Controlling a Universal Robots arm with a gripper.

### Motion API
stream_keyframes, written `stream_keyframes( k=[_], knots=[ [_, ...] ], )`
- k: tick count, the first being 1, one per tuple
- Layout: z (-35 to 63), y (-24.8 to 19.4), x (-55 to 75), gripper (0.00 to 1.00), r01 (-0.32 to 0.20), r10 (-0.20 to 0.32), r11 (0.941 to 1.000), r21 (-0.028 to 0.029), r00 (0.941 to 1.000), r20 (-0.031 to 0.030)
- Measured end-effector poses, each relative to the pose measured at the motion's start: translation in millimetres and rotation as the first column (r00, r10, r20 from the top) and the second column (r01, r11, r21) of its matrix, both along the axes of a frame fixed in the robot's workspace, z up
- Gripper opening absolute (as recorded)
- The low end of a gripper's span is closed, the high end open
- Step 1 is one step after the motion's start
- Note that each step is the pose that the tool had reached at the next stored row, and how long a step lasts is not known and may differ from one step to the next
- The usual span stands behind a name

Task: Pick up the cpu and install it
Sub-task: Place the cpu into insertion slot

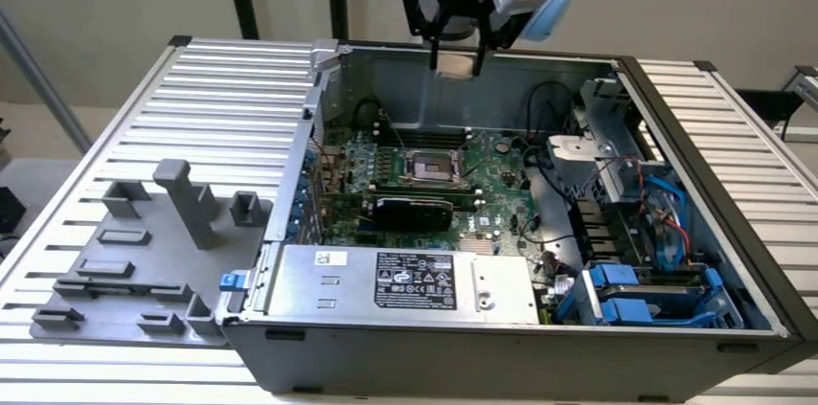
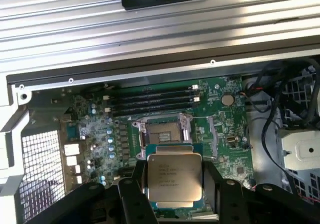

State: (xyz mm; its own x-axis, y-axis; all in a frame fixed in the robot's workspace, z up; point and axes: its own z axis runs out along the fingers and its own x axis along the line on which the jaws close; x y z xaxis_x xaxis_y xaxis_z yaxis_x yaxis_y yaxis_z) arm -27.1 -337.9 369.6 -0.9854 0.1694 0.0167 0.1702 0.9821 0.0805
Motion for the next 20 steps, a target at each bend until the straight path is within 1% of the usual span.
stream_keyframes(
  k=[2,5,7,10,13,15,17,20],
  knots=[
    [-2.3,0.0,0.0,0.55,0.037,-0.037,0.9993,0.0,0.9993,0.0],
    [-5.8,0.0,0.0,0.55,0.09,-0.09,0.9959,0.0,0.9959,0.0001],
    [-8.2,0.0,0.0,0.55,0.127,-0.127,0.9919,0.0,0.9919,0.0],
    [-11.9,0.0,0.0,0.55,0.182,-0.182,0.9834,0.0,0.9834,0.0],
    [-15.4,0.0,0.0,0.55,0.234,-0.234,0.9723,0.0,0.9723,0.0],
    [-17.4,0.0,0.0,0.55,0.269,-0.269,0.9631,-0.0001,0.9631,0.0],
    [-19.1,0.0,0.0,0.55,0.305,-0.305,0.9525,0.0,0.9525,0.0],
    [-21.3,0.0,0.0,0.55,0.356,-0.356,0.9346,0.0,0.9346,0.0]
  ],
)
